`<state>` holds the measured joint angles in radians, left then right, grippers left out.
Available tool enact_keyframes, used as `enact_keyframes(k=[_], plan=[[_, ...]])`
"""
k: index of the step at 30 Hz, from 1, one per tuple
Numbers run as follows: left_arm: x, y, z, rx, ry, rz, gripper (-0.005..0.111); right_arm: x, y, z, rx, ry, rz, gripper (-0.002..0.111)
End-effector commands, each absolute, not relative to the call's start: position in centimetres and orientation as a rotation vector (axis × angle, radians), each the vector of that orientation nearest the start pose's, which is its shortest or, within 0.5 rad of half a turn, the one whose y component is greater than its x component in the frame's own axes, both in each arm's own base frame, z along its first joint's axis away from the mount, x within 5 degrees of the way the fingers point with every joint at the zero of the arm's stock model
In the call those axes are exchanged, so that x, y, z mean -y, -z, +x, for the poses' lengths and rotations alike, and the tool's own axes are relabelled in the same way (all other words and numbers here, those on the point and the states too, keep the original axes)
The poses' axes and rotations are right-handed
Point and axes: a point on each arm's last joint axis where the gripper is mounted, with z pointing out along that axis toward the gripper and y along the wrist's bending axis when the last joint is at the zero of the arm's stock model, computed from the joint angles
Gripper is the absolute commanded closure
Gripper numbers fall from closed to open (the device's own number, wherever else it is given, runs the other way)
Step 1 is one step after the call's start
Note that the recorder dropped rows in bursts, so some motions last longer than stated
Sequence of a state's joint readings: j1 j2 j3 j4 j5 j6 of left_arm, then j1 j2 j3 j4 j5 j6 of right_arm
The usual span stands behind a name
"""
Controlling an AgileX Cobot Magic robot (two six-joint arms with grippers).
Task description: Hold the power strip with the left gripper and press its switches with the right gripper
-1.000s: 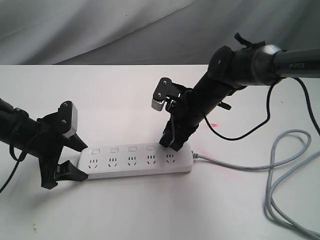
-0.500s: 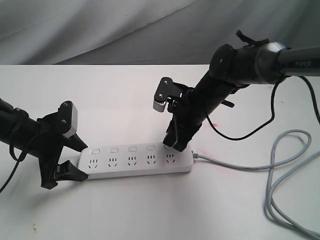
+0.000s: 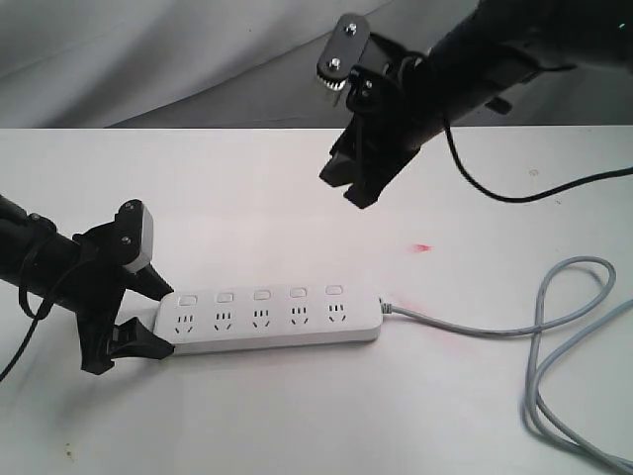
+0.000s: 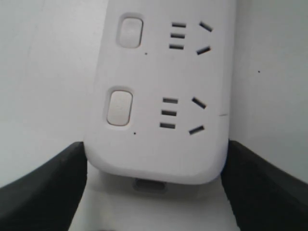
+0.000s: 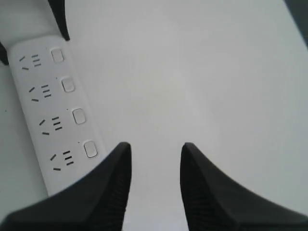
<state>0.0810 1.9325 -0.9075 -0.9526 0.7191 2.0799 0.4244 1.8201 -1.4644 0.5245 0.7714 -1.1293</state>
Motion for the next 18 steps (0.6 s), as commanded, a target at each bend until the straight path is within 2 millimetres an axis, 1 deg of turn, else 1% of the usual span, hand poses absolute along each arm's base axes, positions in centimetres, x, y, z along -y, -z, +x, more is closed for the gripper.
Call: enact_keyframes(k=[1, 3, 5, 9, 11, 13, 14, 18], plan=[[2.4, -11.0, 31.8, -2.14, 0.475, 1.513, 0.046, -18.1, -31.4, 33.2, -2.003, -0.24, -1.415, 0.078], [2.4, -11.0, 31.8, -2.14, 0.475, 1.513, 0.046, -17.4, -33.0, 32.0, -2.013, -0.227, -1.409, 0.082], [2.4, -11.0, 31.8, -2.14, 0.475, 1.513, 0.046, -16.8, -34.3, 30.8, -2.037, -0.221, -1.407, 0.089], [2.4, -11.0, 31.8, -2.14, 0.475, 1.513, 0.046, -15.5, -36.5, 28.0, -2.12, -0.254, -1.391, 0.107], [2.4, -11.0, 31.8, -2.14, 0.475, 1.513, 0.046, -14.8, -37.4, 26.6, -2.149, -0.259, -1.348, 0.108], [2.4, -11.0, 31.8, -2.14, 0.475, 1.513, 0.046, -14.0, -37.8, 25.0, -2.16, -0.264, -1.305, 0.108], [2.4, -11.0, 31.8, -2.138, 0.474, 1.515, 0.046, -13.7, -37.6, 24.4, -2.17, -0.268, -1.292, 0.108], [2.4, -11.0, 31.8, -2.138, 0.474, 1.515, 0.046, -12.0, -36.7, 20.7, -2.216, -0.295, -1.213, 0.108]])
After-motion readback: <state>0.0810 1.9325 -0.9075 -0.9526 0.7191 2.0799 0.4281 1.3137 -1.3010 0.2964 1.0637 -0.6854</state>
